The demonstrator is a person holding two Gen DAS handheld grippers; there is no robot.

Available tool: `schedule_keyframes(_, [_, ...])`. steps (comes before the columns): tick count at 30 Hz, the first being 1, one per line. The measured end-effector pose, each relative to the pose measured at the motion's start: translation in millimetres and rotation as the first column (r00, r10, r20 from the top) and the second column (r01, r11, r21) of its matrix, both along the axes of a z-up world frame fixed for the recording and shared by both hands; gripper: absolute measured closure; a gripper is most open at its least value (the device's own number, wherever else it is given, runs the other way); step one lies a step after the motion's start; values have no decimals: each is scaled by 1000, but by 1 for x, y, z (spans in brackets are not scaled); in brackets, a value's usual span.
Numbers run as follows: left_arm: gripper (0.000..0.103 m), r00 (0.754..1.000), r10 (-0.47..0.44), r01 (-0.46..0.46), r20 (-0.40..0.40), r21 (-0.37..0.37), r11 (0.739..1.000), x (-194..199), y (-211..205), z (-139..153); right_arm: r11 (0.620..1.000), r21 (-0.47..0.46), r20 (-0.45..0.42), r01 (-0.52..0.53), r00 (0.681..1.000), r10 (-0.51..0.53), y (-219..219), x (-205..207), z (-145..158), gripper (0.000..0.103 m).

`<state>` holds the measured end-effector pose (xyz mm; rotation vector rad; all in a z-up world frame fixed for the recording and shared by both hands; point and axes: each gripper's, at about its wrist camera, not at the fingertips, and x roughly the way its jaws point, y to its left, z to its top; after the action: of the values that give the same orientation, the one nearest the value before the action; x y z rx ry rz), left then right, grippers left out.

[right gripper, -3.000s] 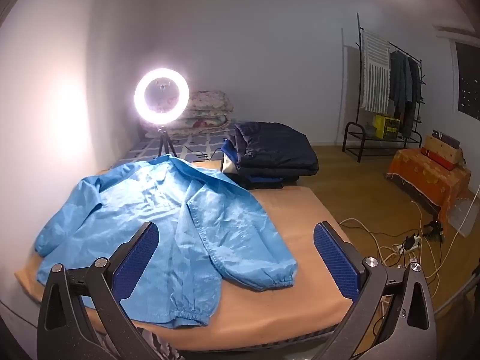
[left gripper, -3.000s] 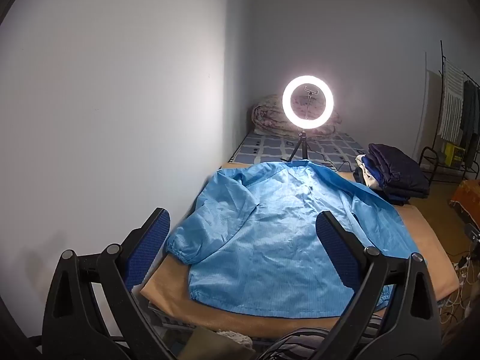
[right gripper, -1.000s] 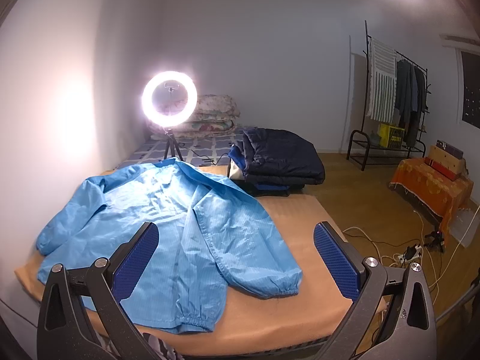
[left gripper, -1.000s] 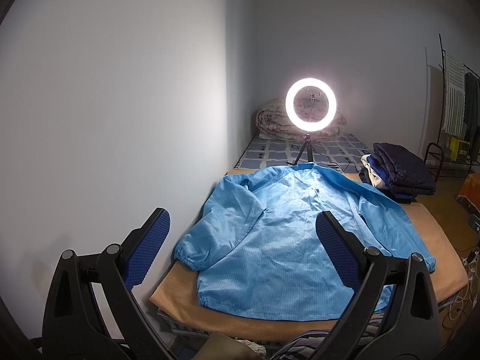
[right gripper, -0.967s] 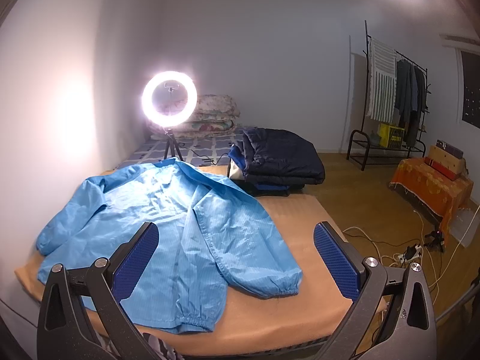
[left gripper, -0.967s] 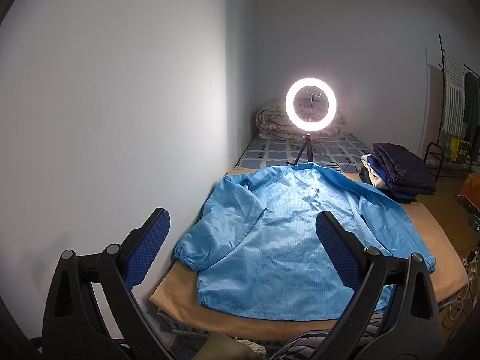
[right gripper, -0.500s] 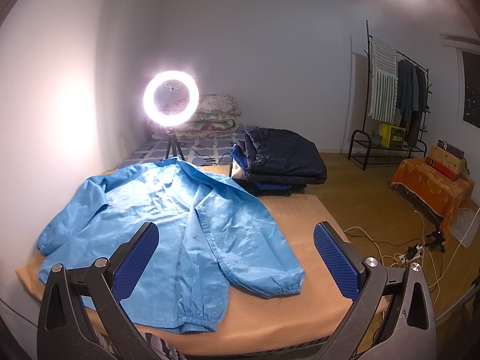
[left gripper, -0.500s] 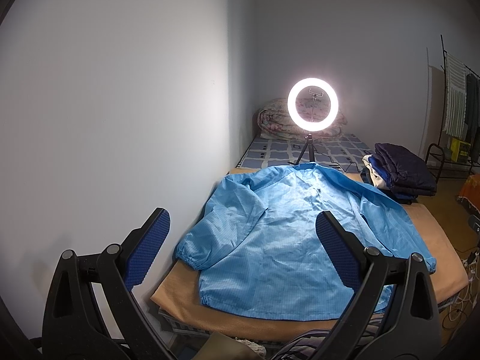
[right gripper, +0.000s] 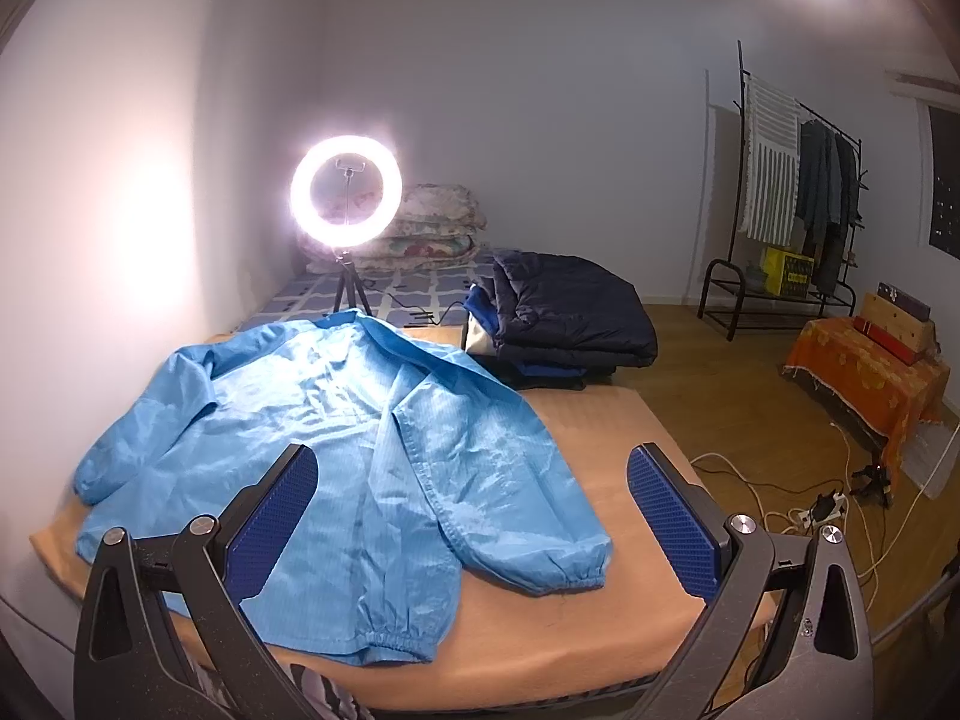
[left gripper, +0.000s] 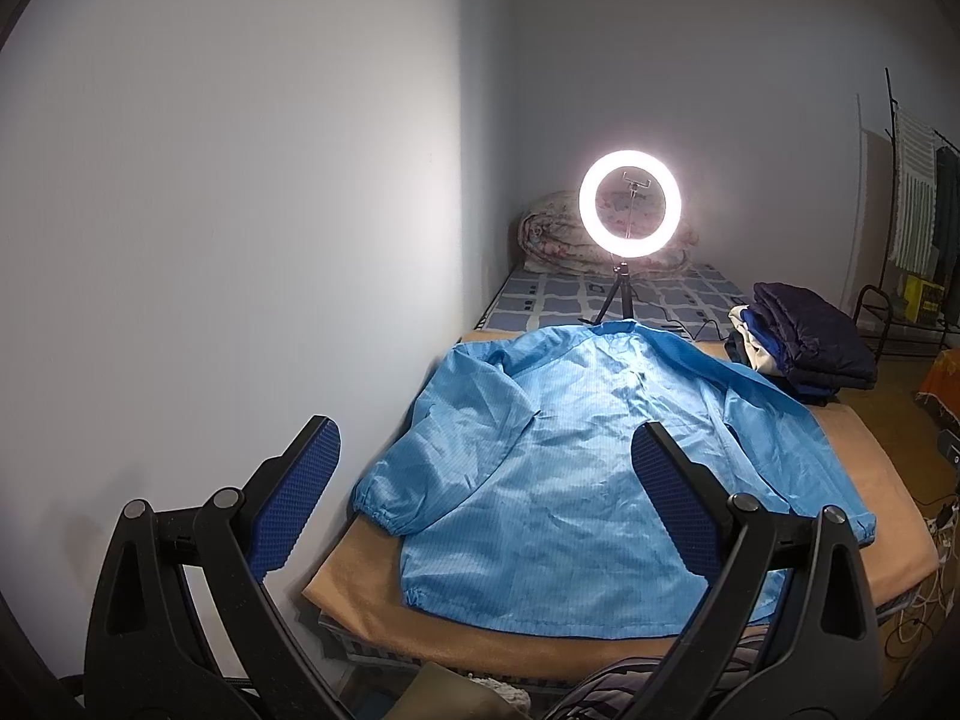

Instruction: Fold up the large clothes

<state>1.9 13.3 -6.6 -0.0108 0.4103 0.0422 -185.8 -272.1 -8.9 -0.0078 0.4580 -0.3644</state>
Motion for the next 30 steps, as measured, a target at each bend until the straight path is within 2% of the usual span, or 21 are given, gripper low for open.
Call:
schedule_keyframes(9, [3, 1000, 20, -19, -13, 12, 1000, 5, 2, -7, 1000, -4, -13, -16, 1000, 16, 1, 10, -2, 1])
schedule_keyframes(14, [4, 999, 41, -41, -23, 20, 999, 11, 6, -17, 998, -21, -10, -61, 998, 61, 5, 28, -1, 1])
schedule_keyframes(17, [4, 997, 64, -63, -37, 32, 998, 15, 12, -30, 992, -20, 3, -121, 993, 121, 7, 46, 2, 1])
schedule_keyframes(21, [4, 996, 75, -72, -40, 73, 995, 17, 18, -51, 973, -39, 29, -226, 973, 227, 14, 73, 4, 1])
schedule_keyframes(24, [4, 996, 75, -70, -49, 100, 993, 17, 22, -66, 955, -55, 18, -292, 956, 294, 18, 99, 1, 1])
schedule_keyframes(26, [4, 995, 80, -73, -67, 97, 993, 18, 27, -75, 941, -50, -12, -334, 943, 334, 20, 119, -3, 1])
schedule_keyframes(30, [4, 991, 91, -85, -97, 64, 994, 24, 39, -92, 897, -31, -60, -441, 897, 438, 35, 160, -11, 1])
